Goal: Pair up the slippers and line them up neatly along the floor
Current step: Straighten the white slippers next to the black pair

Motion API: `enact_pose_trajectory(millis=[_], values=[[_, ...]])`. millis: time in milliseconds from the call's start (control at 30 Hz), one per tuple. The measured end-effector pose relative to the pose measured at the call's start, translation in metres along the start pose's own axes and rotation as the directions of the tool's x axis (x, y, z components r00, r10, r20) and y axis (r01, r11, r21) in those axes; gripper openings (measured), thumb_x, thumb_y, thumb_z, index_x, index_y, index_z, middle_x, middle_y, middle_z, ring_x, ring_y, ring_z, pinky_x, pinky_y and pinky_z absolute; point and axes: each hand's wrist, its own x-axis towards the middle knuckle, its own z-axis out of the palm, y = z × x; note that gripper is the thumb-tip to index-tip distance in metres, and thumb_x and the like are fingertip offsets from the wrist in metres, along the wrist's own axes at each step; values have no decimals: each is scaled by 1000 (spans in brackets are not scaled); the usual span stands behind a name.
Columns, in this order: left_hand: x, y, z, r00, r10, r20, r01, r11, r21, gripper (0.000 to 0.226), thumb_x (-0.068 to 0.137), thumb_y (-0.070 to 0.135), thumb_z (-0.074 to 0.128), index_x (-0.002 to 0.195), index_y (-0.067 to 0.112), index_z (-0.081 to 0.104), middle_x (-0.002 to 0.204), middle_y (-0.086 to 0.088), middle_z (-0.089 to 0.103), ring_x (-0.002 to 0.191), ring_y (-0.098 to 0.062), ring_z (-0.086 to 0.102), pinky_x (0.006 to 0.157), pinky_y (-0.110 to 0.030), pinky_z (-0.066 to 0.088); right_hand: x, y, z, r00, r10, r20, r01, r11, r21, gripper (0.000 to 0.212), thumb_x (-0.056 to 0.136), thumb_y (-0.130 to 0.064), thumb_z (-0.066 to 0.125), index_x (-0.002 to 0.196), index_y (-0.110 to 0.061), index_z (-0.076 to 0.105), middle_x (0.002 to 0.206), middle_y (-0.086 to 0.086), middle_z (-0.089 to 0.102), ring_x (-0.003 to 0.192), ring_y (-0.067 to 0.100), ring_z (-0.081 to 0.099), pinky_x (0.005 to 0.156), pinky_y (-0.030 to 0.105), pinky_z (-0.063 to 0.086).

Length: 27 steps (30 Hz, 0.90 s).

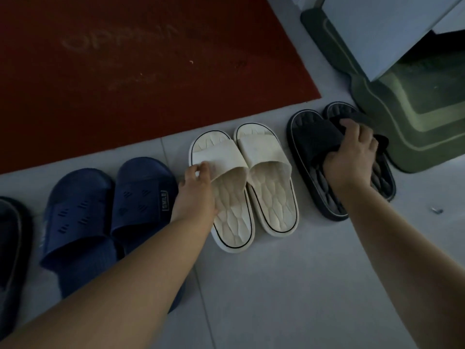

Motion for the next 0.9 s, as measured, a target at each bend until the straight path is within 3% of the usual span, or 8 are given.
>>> enact_pose_trajectory(millis=[100,167,233,400,533,733,867,900], values=[[-3,-2,-2,1000,-21,-12,19,992,-122,92,75,4,71,145,21,13,150,-8,16,129,-29,37,101,-35,39,-37,-39,14,914,-331,234,292,938,184,70,76,-3,54,140,-17,28,143,10,37,132,31,31,110,45,28],[-12,-6,2,998,-62,-34,50,957,-285,83,78,5,68,143,20,18,145,-10,27,123,-28,46,100,-36,43,-47,-50,29,826,-421,375,362,906,221,70,81,-5,51,143,-19,21,148,4,33,137,25,25,111,39,25],[-24,-11,8,995,-91,-53,59,899,-433,68,81,5,65,139,17,30,137,-10,41,117,-26,53,98,-40,48,-43,-52,39,846,-356,397,274,929,247,65,87,-3,43,144,-23,20,145,2,38,138,23,23,104,35,31],[-36,-7,15,996,-76,-40,50,890,-453,56,86,7,58,136,16,35,130,-9,51,115,-22,55,98,-40,48,-47,-42,48,883,-335,327,268,935,233,56,90,3,34,139,-27,32,138,-7,48,137,19,24,91,28,34],[-34,-2,11,994,-98,-38,74,904,-421,57,85,8,59,135,14,34,132,-10,49,118,-22,52,97,-31,45,-47,-39,47,893,-330,307,242,925,292,49,93,-6,34,138,-26,35,136,-4,51,137,20,28,93,30,36],[-38,-8,6,997,-75,7,71,913,-402,53,85,11,60,133,16,37,129,-7,53,114,-21,55,96,-34,48,-57,-42,47,890,-317,329,239,937,256,53,91,-4,34,139,-26,34,136,-4,50,138,19,26,99,33,37],[-30,-17,-19,997,15,76,10,949,-316,35,88,14,56,123,13,51,120,-7,61,109,-21,58,95,-39,49,-65,-68,37,927,-229,299,208,973,102,72,77,9,41,142,-22,29,145,4,39,141,22,19,117,47,6],[-29,-20,-28,997,39,71,-16,954,-300,33,88,14,55,121,15,52,118,-7,62,107,-20,58,94,-38,49,-72,-81,33,931,-281,234,268,959,87,74,73,9,45,140,-20,32,144,6,39,138,23,23,117,51,9]])
